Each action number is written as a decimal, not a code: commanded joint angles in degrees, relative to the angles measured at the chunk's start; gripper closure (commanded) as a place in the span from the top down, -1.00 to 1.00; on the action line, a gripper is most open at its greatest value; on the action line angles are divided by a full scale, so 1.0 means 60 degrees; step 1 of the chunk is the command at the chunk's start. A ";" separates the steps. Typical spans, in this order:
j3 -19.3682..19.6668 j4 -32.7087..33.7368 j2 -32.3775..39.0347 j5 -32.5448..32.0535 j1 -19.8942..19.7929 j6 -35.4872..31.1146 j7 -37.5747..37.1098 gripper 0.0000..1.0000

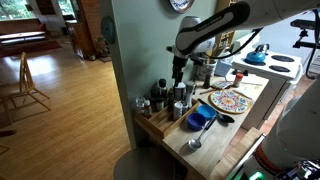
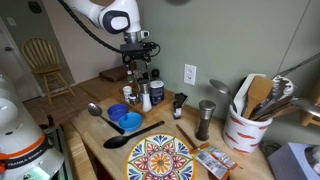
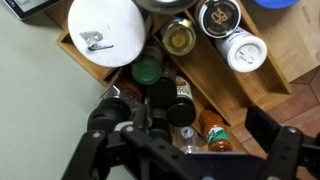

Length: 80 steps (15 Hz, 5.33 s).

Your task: Lift the spice shaker with the green lid and put it on the table

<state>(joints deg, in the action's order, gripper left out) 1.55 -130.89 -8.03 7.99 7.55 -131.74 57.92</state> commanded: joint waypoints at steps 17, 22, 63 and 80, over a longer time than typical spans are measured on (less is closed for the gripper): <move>-0.0458 -0.0643 0.1675 -0.0505 -0.0442 -0.3311 0.0575 1.00; -0.0505 -0.0572 0.2047 -0.1273 -0.0565 -0.3651 0.0333 1.00; 0.0054 0.1178 -0.0597 0.0175 -0.0994 0.2145 -0.1369 -0.58; 0.1358 0.0911 -0.1018 -0.0867 -0.2574 0.0596 -0.6974 -0.58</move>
<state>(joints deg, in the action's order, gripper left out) 9.41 -124.01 -15.17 5.54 -6.65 -125.83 21.71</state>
